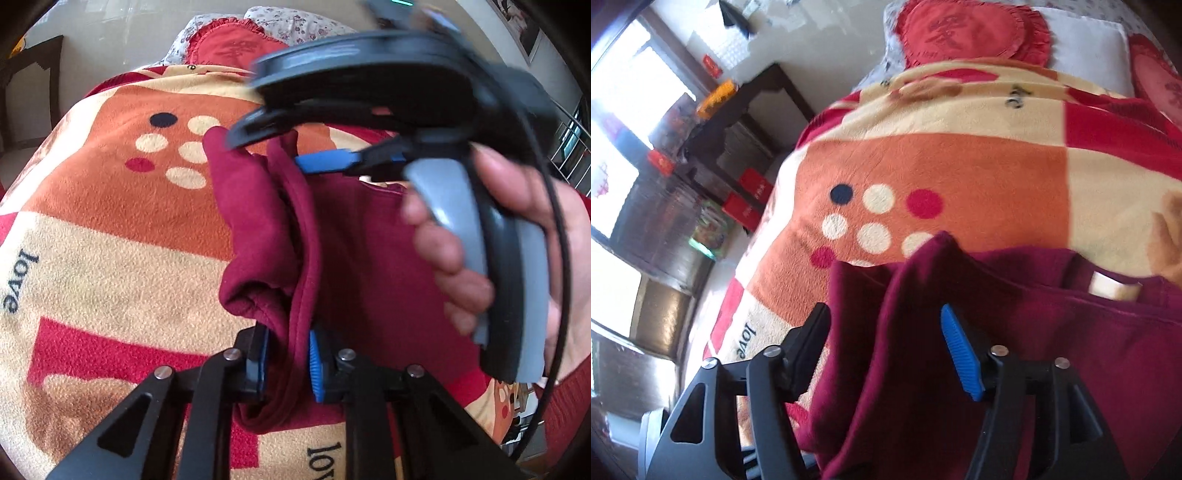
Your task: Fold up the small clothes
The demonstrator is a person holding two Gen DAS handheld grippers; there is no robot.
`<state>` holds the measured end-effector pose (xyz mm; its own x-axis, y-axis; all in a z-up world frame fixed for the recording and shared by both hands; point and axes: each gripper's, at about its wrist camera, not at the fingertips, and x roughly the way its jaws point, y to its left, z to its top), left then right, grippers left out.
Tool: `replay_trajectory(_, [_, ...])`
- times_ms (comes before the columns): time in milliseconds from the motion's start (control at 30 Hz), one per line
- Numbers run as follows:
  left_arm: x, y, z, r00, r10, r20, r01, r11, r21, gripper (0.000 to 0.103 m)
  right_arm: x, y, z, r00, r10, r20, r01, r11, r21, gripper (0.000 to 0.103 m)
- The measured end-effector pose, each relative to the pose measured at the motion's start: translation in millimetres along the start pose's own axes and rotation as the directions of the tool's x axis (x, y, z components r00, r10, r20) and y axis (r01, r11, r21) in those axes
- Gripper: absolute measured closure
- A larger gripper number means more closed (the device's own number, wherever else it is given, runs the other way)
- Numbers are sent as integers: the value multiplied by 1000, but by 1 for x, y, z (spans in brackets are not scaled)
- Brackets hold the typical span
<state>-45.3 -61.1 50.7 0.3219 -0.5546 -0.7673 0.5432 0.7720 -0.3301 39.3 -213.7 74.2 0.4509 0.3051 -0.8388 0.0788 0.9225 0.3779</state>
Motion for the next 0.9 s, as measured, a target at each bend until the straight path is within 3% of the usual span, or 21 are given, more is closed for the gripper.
replay_trajectory(167, [-4,-7,-8,1000,19,2,-19,1000,13,85,41,25,-2,986,-136,-101,122,983,-136,59])
replay_trajectory(200, [-5,-6,-9,1000,24,0,-24,1000,12,85,43,26,-4,982,-165,-91,150,977,-150,63])
replay_trajectory(267, [-6,-3,-11,999,42,-5,-42,999,11,83,38,19,-7,986,-155,-60,146,981,-131,83])
replay_trajectory(333, [-8,1,-16,999,49,-5,-49,999,9,69,29,11,-9,993,-116,-34,111,987,-118,96])
replay_trajectory(400, [-6,6,-21,998,68,-16,-68,998,2,38,16,3,-11,996,-90,-4,89,990,-106,102])
replay_trajectory(433, [-4,9,-25,997,73,-28,-73,997,-11,36,11,0,-12,997,-80,9,81,991,-102,103])
replay_trajectory(567, [-1,13,-28,996,69,-48,-72,996,-57,40,-7,-8,-17,998,-49,36,52,994,-91,103])
replay_trajectory(600, [-2,9,-27,997,62,-46,-65,997,-48,53,-9,-11,-19,998,-49,43,52,994,-93,103])
replay_trajectory(700, [-6,-6,-24,997,70,-44,-70,998,9,73,-19,-13,-23,997,-45,60,50,995,-87,103])
replay_trajectory(900, [-23,-44,-11,997,71,6,-72,993,89,80,-56,-26,-27,992,-43,116,52,996,-69,103])
